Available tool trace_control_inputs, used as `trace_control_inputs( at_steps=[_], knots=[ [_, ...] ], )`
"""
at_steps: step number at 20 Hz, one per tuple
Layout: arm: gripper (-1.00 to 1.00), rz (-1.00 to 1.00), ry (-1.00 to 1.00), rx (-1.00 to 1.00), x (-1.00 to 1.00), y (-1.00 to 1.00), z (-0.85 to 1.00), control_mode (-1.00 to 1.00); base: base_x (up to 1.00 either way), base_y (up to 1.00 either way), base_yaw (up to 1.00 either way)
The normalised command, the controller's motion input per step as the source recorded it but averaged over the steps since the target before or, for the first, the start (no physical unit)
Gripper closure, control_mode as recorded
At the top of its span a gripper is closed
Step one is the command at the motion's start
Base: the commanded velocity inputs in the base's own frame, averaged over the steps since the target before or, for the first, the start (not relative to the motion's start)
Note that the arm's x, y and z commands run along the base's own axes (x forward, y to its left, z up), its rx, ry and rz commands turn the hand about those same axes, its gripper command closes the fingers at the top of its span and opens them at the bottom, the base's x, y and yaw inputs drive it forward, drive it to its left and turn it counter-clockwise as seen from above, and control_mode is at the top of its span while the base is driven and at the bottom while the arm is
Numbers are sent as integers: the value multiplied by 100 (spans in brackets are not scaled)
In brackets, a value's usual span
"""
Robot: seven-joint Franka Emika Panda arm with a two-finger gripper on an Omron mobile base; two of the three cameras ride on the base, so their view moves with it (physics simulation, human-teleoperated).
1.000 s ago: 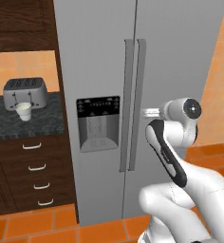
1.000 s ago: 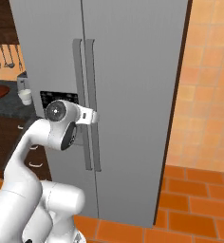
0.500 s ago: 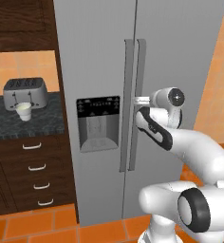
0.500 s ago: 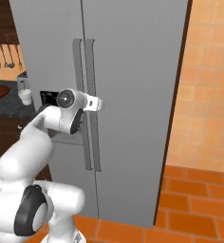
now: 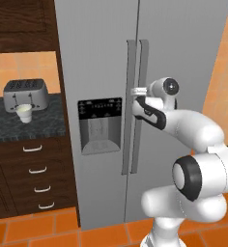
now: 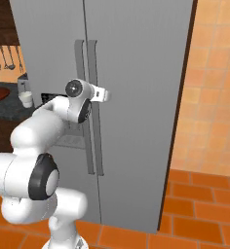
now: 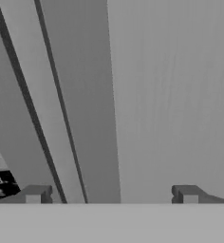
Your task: Grab a lemon wedge from the fridge and one ice cube from the ice bowl, and put them in the glass of lemonade.
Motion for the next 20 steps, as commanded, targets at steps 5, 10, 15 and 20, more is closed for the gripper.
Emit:
trace_control_inputs(
  at_steps=[5,10,15,20],
  knots=[
    [-100,0,0,0,57,0,8,-100,0,0,0],
    [-100,4,1,0,69,0,-1,-100,0,0,0],
    [-100,6,0,0,86,0,-23,-100,0,0,0],
    [100,0,-4,-1,67,1,-26,-100,0,0,0]
  ],
)
